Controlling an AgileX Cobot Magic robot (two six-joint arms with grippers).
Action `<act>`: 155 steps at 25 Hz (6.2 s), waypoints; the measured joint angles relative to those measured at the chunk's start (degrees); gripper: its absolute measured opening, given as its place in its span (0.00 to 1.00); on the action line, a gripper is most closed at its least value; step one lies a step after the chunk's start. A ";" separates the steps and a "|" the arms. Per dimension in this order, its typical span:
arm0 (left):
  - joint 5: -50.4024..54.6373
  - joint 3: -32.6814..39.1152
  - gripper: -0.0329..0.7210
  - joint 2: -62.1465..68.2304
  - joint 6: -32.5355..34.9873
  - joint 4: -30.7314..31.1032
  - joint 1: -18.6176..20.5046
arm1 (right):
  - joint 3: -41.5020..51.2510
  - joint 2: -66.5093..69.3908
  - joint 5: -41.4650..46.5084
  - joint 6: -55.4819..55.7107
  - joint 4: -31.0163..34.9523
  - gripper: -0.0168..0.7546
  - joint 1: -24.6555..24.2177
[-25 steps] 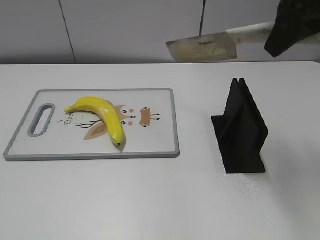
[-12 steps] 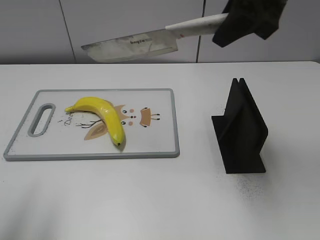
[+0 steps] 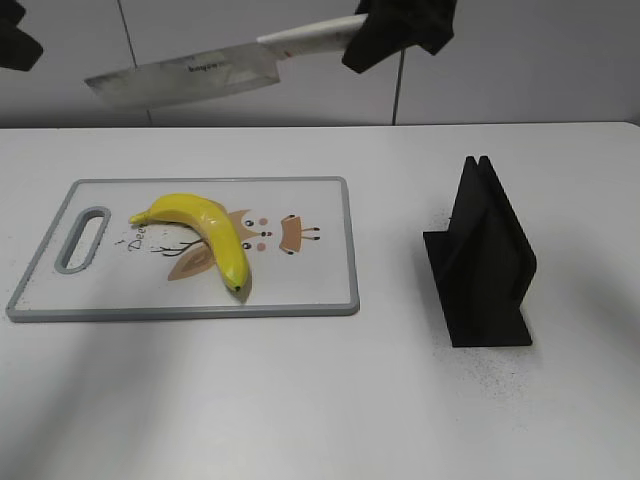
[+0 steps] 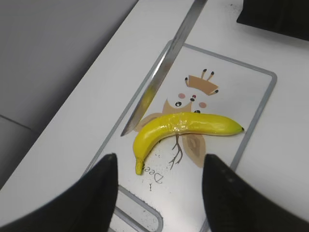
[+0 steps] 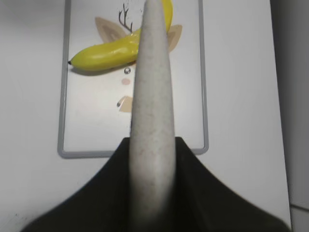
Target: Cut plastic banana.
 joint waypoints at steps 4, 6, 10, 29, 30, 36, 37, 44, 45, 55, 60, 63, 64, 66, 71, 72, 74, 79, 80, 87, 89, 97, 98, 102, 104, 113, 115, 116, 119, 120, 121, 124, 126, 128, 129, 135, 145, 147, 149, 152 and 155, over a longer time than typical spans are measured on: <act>1.68 -6.00 0.76 7.07 1.41 -0.10 -0.50 | -4.40 3.05 0.05 -3.23 6.02 0.24 0.00; 1.43 -7.53 0.76 9.56 2.35 0.80 -1.64 | -4.88 3.68 0.07 -5.63 8.68 0.24 0.00; -2.38 -8.33 0.76 12.51 3.86 2.86 -4.54 | -5.06 4.16 0.11 -7.21 10.64 0.24 0.00; -4.04 -8.35 0.08 16.08 5.30 5.63 -6.44 | -5.22 5.52 0.08 -8.16 7.86 0.24 0.00; -4.27 -8.35 0.08 16.43 5.30 5.58 -6.44 | -5.22 5.81 -0.05 -7.45 7.60 0.24 0.00; -4.34 -8.35 0.08 20.58 3.17 6.01 -6.44 | -5.26 8.89 -0.06 -2.86 4.84 0.24 0.08; -4.25 -8.35 0.08 21.65 2.79 5.96 -6.44 | -5.26 9.53 0.03 -2.21 4.20 0.24 0.14; -5.79 -8.46 0.09 35.98 1.67 4.18 -6.50 | -5.33 19.30 -0.25 2.65 -0.40 0.25 0.49; -6.43 -8.46 0.09 38.80 1.67 3.56 -6.50 | -5.33 21.28 -0.63 3.17 -1.09 0.25 0.60; -5.15 -10.33 0.12 42.57 0.57 1.43 -6.53 | -6.57 25.64 -1.18 5.49 -3.48 0.28 0.28; -5.65 -10.01 0.12 41.29 0.34 1.76 -6.67 | -6.57 25.46 -1.03 5.69 -3.92 0.29 0.34; -5.27 -9.36 0.12 39.79 -0.13 2.79 -7.05 | -7.84 25.27 0.30 5.95 -4.31 0.29 0.45; -4.88 -9.00 0.11 38.99 -0.56 3.07 -7.10 | -8.58 25.12 1.08 6.04 -4.61 0.29 0.57; -5.09 -8.85 0.11 36.89 -0.83 3.56 -7.17 | -10.34 24.22 1.28 6.33 -4.89 0.29 0.76; -5.60 -8.85 0.10 29.47 -1.01 3.81 -7.11 | -13.21 19.70 1.33 6.82 -5.26 0.30 0.87; -5.66 -8.85 0.10 28.67 -1.07 3.81 -7.11 | -13.25 18.89 1.38 6.90 -5.37 0.31 0.87; -5.36 -8.85 0.09 27.25 -1.12 3.76 -7.11 | -13.25 17.71 1.36 7.57 -5.44 0.32 0.87; -4.83 -8.85 0.09 25.01 -1.12 3.71 -7.11 | -13.25 15.84 1.40 8.06 -5.56 0.32 1.02; -4.83 -8.85 0.09 24.78 -1.12 3.71 -7.11 | -13.25 15.72 1.40 8.04 -5.56 0.32 1.02; -6.16 -8.85 0.34 24.66 -3.01 2.46 -7.01 | -13.25 15.67 1.40 8.90 -5.69 0.31 1.02; -6.90 -8.85 0.56 24.66 -5.18 1.88 -7.01 | -13.25 15.67 1.40 9.69 -5.95 0.30 1.02; -11.24 -8.85 0.95 23.60 -19.16 5.32 -7.01 | -10.61 15.30 0.44 12.55 -8.45 0.24 0.37; -13.14 -8.85 0.95 23.21 -23.34 7.79 -6.93 | -9.63 15.07 0.44 12.67 -8.77 0.24 0.22; -17.57 -8.85 0.95 21.21 -30.80 13.80 -6.12 | -5.93 13.28 0.50 12.67 -9.02 0.24 0.22; -18.35 -8.85 0.94 19.64 -34.72 14.97 -5.67 | -5.17 12.29 0.56 12.67 -9.02 0.24 0.22; -2.73 -8.85 0.87 13.69 -65.38 29.73 -1.75 | -5.05 5.68 0.67 34.22 -9.70 0.24 0.27; 4.79 -8.85 0.86 13.50 -67.59 30.41 -1.16 | -5.05 4.00 0.72 43.06 -12.49 0.24 0.27; 7.40 -8.85 0.85 13.50 -68.18 30.73 -1.16 | -4.98 3.07 0.72 47.57 -14.66 0.24 0.27; 10.57 -8.72 0.83 13.19 -69.36 31.96 -1.11 | -2.97 -0.36 0.72 57.90 -20.10 0.24 0.27; 10.63 -8.17 0.83 12.76 -69.92 32.29 -1.11 | -1.43 -2.06 0.72 60.26 -20.89 0.24 0.19; 10.70 -7.29 0.83 11.90 -70.40 32.56 -1.11 | 0.58 -4.08 0.72 62.00 -21.65 0.24 0.19; 10.82 -3.87 0.83 8.32 -71.79 32.70 -1.11 | 7.71 -10.55 0.72 64.62 -21.84 0.24 0.19; 10.82 -0.49 0.83 5.06 -72.06 32.70 -1.11 | 12.67 -14.81 0.77 65.34 -21.75 0.24 0.19; 10.93 2.94 0.83 1.49 -72.08 32.92 -1.11 | 18.29 -19.27 0.77 66.52 -21.75 0.24 0.19; 10.98 5.15 0.83 -0.54 -72.18 33.21 -1.11 | 21.21 -21.04 0.40 66.93 -21.81 0.24 0.19; 11.18 14.17 0.83 -13.09 -72.26 33.81 -1.11 | 37.25 -32.69 -7.79 71.30 -21.86 0.24 0.19; 2.27 29.66 0.82 -37.12 -74.01 33.81 -1.11 | 56.25 -46.39 -19.81 79.44 -21.86 0.24 0.19; 1.20 32.42 0.82 -41.72 -74.07 33.94 -1.11 | 58.93 -48.15 -21.63 80.62 -21.86 0.24 0.19; 1.00 35.22 0.82 -46.51 -74.14 33.98 -1.11 | 61.10 -49.79 -23.00 82.08 -21.98 0.24 0.19; 1.79 38.75 0.82 -52.69 -74.20 33.98 -1.11 | 64.15 -51.85 -24.38 84.73 -23.36 0.24 0.19; 4.15 41.19 0.82 -59.48 -74.20 33.98 -1.11 | 67.42 -54.31 -25.64 87.62 -25.68 0.24 0.19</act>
